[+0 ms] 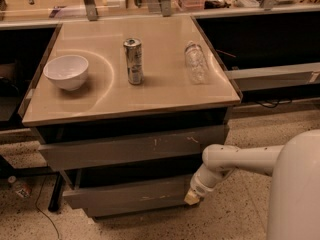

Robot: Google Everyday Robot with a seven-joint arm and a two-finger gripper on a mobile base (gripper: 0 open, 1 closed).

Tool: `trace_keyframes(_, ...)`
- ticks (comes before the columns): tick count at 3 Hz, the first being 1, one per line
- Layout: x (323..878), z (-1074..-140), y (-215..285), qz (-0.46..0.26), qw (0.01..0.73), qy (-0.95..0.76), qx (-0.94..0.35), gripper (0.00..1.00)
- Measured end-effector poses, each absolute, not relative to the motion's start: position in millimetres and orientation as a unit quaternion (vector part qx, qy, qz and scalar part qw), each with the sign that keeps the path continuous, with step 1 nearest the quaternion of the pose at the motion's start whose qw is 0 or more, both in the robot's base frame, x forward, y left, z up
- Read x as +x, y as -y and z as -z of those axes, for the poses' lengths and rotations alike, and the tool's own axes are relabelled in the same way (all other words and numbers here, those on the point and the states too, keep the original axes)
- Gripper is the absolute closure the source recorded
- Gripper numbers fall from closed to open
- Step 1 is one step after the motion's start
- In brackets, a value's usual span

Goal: Close middle drawer

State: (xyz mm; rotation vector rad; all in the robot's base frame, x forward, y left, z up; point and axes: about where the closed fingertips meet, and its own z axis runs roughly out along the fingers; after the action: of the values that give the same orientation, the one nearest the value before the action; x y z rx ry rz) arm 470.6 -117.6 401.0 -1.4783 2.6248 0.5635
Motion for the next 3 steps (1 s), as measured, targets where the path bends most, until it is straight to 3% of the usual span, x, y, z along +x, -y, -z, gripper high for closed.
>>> trace_keyframes(1,489.3,-400.7,121.4,-0.172,0.046,-0.861,-0.476,1.0)
trace_keyframes(3,504.9,-409.0,129.2,-0.14,0.055,-0.875,-0.461,1.0)
